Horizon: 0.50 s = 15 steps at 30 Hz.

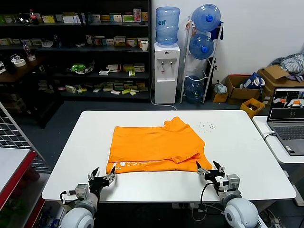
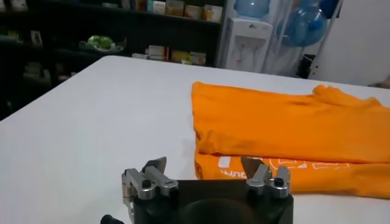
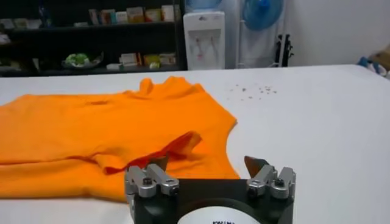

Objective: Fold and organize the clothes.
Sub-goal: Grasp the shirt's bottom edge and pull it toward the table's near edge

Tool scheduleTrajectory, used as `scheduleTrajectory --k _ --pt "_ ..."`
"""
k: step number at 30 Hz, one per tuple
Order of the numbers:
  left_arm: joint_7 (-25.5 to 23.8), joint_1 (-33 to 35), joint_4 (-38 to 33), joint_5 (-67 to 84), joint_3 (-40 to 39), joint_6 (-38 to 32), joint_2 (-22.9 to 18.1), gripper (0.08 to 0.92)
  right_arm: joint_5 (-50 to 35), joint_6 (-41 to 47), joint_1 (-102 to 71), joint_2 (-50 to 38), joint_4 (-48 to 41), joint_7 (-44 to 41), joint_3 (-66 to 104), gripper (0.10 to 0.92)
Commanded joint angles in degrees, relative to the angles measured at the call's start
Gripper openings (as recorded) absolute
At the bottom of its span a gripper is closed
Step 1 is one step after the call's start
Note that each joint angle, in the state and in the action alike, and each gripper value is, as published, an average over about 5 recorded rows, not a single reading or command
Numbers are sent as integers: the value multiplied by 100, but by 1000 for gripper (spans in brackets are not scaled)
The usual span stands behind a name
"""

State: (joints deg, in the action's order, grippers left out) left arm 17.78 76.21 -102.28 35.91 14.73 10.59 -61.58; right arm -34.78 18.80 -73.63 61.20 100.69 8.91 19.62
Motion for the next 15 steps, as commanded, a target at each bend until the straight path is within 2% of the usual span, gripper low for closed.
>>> scheduleTrajectory --k 1,4,8,15 --pt "-68 -75 221 87 11 38 1 823 -267 188 -49 -2 -3 -2 56 819" --pt "-66 -99 254 90 5 41 -9 822 -290 196 -35 -10 -19 -4 54 781" --pt "-66 -127 285 92 -19 50 -14 799 -308 243 3 5 -45 10 35 675" --pt "-77 -143 257 94 -36 57 -2 615 -325 307 19 29 -51 53 -4 467"
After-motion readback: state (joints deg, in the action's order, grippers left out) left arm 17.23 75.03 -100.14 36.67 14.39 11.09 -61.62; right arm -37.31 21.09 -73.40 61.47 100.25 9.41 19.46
